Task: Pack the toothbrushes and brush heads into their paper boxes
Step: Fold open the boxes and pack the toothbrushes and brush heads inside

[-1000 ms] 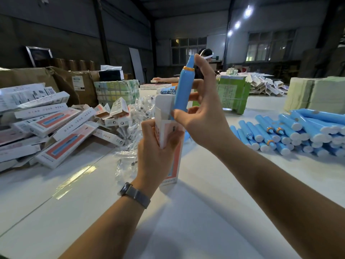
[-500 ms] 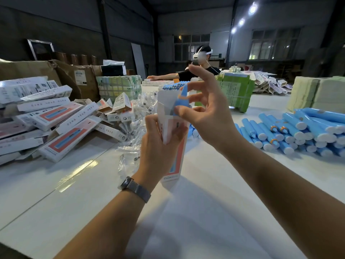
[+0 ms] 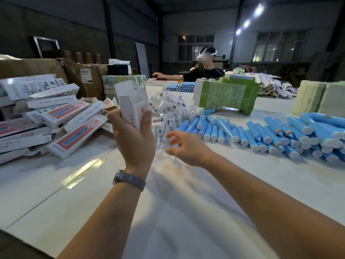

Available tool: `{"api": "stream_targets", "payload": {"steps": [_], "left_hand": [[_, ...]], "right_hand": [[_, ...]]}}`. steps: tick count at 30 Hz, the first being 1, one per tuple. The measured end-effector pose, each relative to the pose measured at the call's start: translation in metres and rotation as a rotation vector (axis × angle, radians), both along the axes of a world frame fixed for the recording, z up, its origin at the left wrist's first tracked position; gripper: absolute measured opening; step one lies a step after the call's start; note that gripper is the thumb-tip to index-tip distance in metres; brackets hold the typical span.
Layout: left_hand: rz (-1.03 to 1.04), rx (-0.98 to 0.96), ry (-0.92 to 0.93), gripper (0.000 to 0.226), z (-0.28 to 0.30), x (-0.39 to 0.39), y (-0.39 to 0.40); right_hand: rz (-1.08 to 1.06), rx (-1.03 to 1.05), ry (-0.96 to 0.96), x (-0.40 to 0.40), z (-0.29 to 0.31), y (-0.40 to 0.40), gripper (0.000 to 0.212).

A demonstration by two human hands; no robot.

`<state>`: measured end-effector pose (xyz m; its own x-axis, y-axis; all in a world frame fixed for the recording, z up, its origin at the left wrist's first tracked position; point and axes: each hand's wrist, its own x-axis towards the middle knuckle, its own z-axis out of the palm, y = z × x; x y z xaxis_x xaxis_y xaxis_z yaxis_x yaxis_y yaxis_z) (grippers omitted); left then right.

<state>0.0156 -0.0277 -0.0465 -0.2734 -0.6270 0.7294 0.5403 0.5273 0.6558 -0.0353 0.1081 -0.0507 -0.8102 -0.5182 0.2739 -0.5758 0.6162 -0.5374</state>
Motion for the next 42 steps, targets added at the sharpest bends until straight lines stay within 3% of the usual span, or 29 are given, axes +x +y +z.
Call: {"api": "stream_targets", "payload": {"steps": [3,9,11,15,19,23,26,30,34,38,42], "left_hand": [[0.032,-0.024,-0.033,0.053,-0.005,-0.002,0.001],[-0.057,-0.042,-0.046,0.054,-0.006,-0.002,0.009],[-0.142,-0.034,-0.041,0.056,-0.004,0.000,0.013],[-0.327,-0.103,-0.056,0.048,-0.004,0.006,0.027],[-0.400,-0.218,-0.069,0.038,-0.010,0.011,0.042],[-0.444,-0.292,-0.066,0.037,-0.014,0.011,0.050],[-0.471,-0.315,-0.037,0.037,-0.015,0.013,0.056],[-0.499,-0.285,-0.074,0.047,-0.016,0.017,0.064],[-0.524,-0.264,-0.130,0.043,-0.017,0.021,0.067],[-0.529,-0.256,-0.144,0.045,-0.016,0.023,0.067],[-0.547,-0.268,-0.136,0.042,-0.016,0.023,0.066]], "right_hand": [[-0.056,0.256,0.079,0.001,-0.011,-0.015,0.051],[-0.052,0.272,0.048,0.004,-0.005,-0.010,0.060],[-0.064,0.151,-0.005,0.002,0.010,0.003,0.054],[-0.049,-0.374,-0.122,0.007,0.051,0.036,0.039],[0.031,-0.814,0.011,0.032,0.079,0.061,0.033],[0.118,-0.921,0.151,0.054,0.090,0.065,0.020],[0.241,-0.951,0.166,0.063,0.092,0.062,0.023],[0.249,-0.917,0.205,0.066,0.090,0.061,0.044],[0.147,-0.704,0.464,0.067,0.087,0.061,0.060],[0.076,-0.507,0.707,0.070,0.089,0.062,0.046],[0.062,-0.270,0.776,0.071,0.082,0.059,0.031]]}}
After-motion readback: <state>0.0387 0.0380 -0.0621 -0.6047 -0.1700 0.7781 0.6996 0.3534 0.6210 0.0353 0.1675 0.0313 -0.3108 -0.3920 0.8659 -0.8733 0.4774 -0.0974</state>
